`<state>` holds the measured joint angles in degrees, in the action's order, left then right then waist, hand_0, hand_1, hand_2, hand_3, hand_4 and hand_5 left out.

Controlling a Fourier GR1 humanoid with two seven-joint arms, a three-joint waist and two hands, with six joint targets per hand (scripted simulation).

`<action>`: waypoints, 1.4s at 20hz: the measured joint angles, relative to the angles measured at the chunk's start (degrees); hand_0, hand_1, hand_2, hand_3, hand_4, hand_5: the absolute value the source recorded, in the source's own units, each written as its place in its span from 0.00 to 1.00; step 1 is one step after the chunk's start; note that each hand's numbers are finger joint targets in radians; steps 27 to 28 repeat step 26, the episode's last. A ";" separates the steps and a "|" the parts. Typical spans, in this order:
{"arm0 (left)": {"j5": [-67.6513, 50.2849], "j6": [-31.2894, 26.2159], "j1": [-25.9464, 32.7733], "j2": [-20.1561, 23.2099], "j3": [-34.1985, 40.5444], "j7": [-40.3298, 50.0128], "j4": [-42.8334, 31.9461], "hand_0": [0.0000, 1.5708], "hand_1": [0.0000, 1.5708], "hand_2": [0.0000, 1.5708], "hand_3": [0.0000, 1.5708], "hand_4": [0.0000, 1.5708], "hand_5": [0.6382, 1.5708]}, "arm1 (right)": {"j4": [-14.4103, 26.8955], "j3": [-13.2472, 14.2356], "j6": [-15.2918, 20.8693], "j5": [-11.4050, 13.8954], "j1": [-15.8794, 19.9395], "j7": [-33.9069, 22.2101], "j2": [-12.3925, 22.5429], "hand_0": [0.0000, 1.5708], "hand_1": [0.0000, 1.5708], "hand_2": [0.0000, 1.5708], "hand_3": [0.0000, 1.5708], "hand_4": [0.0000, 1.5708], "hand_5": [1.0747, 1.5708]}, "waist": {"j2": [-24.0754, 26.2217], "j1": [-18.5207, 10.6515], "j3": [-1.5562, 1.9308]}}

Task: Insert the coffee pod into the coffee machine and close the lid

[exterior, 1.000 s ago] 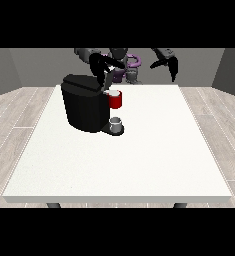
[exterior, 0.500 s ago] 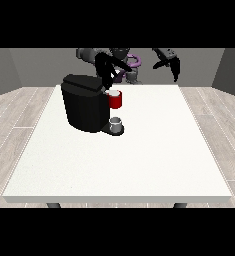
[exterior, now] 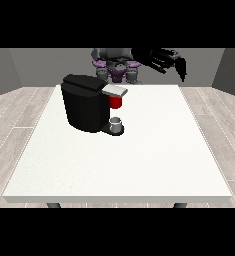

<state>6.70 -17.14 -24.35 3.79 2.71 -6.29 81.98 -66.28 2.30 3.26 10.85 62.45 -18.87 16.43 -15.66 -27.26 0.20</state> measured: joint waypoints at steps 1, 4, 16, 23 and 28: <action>0.04 0.18 -0.25 -0.09 -0.02 -0.20 0.22 0.00 0.00 0.00 0.00 0.27 1.00 | 0.78 0.01 -0.35 0.07 1.07 0.96 0.07 0.00 0.00 0.00 0.00 0.00 1.00 | -0.68 -0.12 -0.06; -0.54 -0.07 -0.87 -0.06 0.15 0.32 0.52 0.00 0.00 0.00 0.00 0.22 1.00 | 3.39 0.14 0.08 0.48 3.95 2.15 -0.80 0.00 0.00 0.00 0.00 0.00 1.00 | -1.50 -0.76 -0.15; -3.05 -1.99 -1.63 1.69 1.58 1.25 2.44 0.00 0.00 0.00 0.00 0.22 1.00 | 12.06 2.91 0.76 -0.65 9.52 10.06 -2.89 0.00 0.00 0.00 0.00 0.00 1.00 | -4.85 -1.06 -0.21; -3.61 -1.75 2.70 2.21 3.23 -0.20 0.56 0.00 0.00 0.00 0.00 0.16 1.00 | 11.23 -0.09 0.02 -1.31 5.68 15.62 -9.56 0.00 0.00 0.00 0.00 0.12 1.00 | 0.04 3.99 -0.21; -3.66 -1.20 4.75 1.97 3.64 -0.41 -0.07 0.00 0.00 0.00 0.00 0.17 1.00 | 10.61 -1.68 -0.70 -2.04 2.39 18.67 -12.68 0.00 0.00 0.00 0.00 0.17 1.00 | 2.46 6.61 -0.22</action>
